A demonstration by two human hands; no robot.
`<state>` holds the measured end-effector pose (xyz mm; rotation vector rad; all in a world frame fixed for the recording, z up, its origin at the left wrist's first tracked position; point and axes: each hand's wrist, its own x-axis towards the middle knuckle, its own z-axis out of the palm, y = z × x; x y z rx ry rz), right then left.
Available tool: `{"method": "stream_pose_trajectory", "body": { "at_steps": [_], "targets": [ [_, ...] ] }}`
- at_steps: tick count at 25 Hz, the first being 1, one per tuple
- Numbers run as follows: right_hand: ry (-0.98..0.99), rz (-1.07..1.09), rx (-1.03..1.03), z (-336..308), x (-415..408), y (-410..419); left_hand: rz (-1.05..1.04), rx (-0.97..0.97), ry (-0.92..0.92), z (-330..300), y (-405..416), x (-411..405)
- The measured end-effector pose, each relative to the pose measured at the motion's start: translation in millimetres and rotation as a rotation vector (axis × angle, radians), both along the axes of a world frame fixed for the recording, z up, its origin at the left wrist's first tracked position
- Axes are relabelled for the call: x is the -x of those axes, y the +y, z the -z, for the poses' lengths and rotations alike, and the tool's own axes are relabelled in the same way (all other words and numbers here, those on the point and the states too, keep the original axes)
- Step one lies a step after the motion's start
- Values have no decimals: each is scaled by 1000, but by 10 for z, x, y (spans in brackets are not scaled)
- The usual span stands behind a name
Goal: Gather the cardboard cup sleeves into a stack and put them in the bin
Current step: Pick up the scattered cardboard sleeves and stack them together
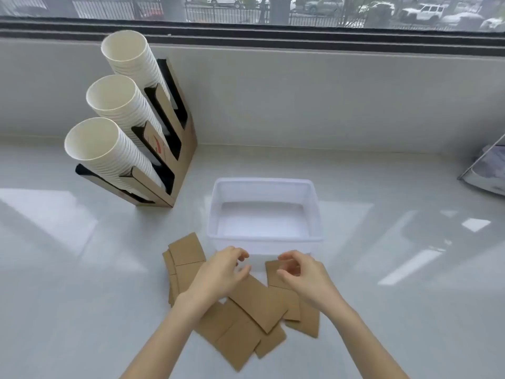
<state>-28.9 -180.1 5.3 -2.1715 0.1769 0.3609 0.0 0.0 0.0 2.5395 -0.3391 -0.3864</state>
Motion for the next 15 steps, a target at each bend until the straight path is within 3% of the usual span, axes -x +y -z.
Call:
{"method": "stream_pose_trajectory", "body": {
  "at_steps": [9, 15],
  "targets": [
    [110, -144, 248, 367, 66, 123, 30, -120, 179, 376, -79, 35],
    [95, -179, 441, 483, 97, 272, 53, -177, 186, 479, -107, 59]
  ]
}}
